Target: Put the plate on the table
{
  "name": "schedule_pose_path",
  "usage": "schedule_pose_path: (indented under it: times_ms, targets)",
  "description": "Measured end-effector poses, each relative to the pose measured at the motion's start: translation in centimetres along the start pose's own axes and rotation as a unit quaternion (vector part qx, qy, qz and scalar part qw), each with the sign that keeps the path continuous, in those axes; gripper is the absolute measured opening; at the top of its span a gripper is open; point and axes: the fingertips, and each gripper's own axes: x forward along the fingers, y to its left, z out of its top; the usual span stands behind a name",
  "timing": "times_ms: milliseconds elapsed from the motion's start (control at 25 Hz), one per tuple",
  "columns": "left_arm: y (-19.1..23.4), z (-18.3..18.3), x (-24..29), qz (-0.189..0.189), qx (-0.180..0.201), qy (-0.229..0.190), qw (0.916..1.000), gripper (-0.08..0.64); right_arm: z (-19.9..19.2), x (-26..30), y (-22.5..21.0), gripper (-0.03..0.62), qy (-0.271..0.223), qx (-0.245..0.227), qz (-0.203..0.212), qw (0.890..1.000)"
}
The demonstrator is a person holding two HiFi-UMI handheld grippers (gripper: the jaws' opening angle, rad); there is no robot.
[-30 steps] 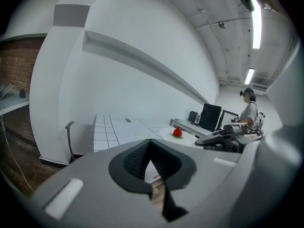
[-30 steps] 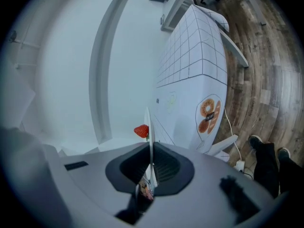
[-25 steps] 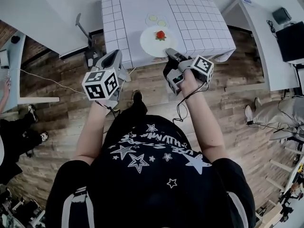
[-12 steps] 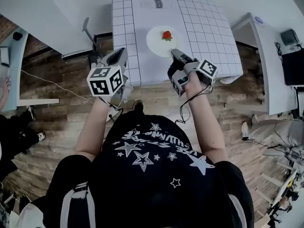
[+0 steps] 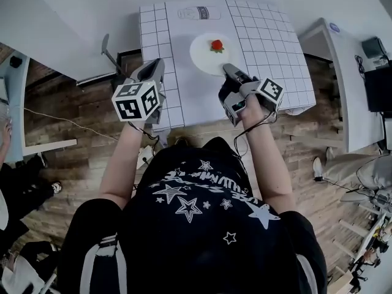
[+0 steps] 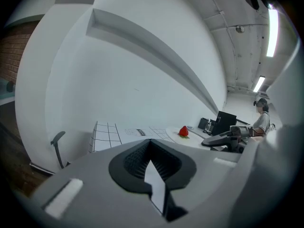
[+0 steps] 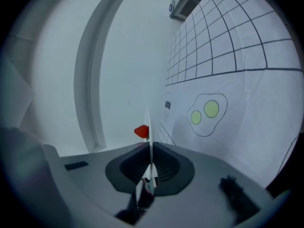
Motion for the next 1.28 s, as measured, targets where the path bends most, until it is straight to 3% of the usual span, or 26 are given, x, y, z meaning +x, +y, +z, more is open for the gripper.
schedule_pose_path:
  times_ms: [320, 760, 960, 1280]
  targets:
    - [0.7, 0.2, 2.5, 0.029, -0.003, -0.002, 0.9996, 0.009, 3.6, 3.1, -0.4, 0.020, 0.023, -0.006, 0.001, 1.000]
    - [3.9, 5.4, 8.2, 0.098, -0.011, -0.024, 0.9949, 0.009, 8.6, 13.4, 2.5, 0.020, 0.118, -0.044, 0.002, 0.992]
    - [6.2, 5.7, 11.1, 0.136, -0.027, 0.001, 0.9903, 0.009, 9.7, 17.9, 2.8, 0.020, 0.143, -0.054, 0.022, 0.988]
    - [8.9, 7.8, 15.8, 0.150, -0.032, -0.009, 0.9882, 0.009, 11.0, 24.4, 1.3, 0.020, 0.177, -0.050, 0.014, 0.983]
